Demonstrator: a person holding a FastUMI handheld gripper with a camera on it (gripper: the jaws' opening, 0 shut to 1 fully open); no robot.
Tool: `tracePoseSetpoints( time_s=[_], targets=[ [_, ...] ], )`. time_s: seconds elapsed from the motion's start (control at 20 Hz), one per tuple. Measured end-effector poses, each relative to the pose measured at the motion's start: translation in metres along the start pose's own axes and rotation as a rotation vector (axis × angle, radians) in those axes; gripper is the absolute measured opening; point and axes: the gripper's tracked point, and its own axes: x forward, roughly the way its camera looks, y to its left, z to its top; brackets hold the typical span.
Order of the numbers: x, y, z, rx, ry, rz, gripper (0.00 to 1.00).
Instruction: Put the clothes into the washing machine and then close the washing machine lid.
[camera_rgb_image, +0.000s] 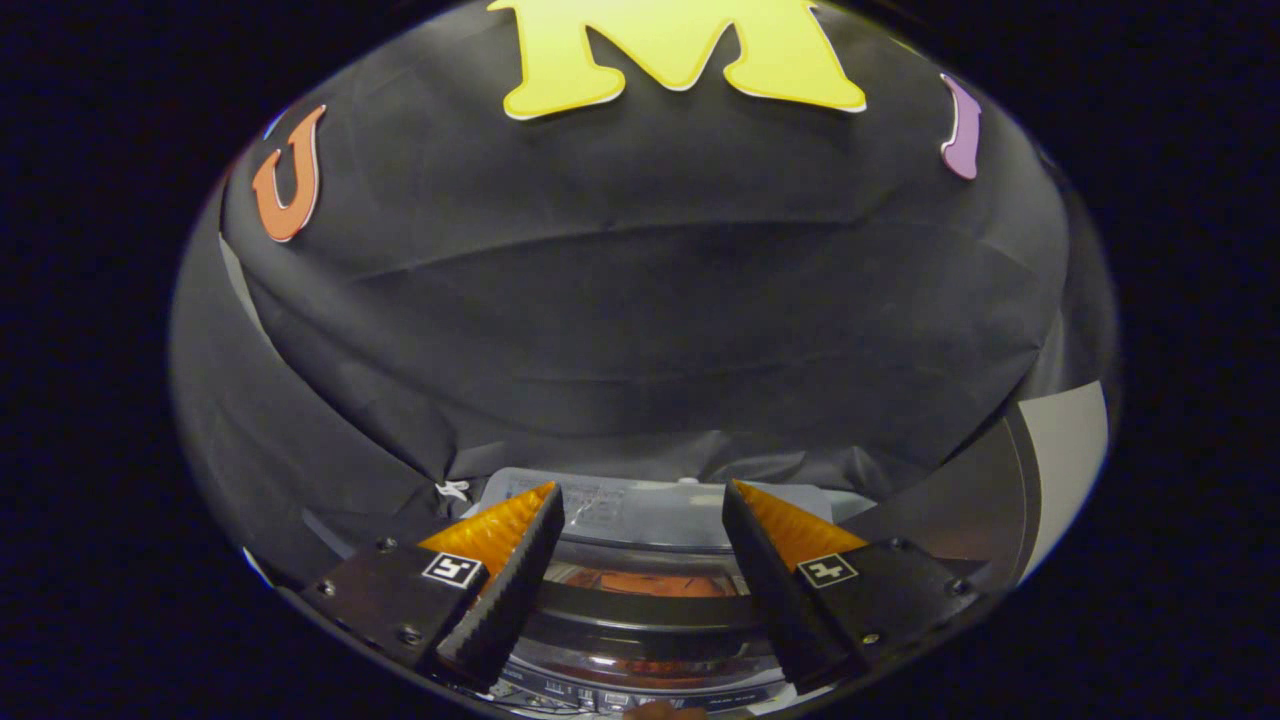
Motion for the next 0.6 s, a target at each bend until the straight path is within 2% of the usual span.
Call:
tracePoseSetpoints(
  time_s=[0.6],
  targets=[
    [-0.009,0.000,-0.018,0.001,0.007,0.003,0.99]
  ],
)
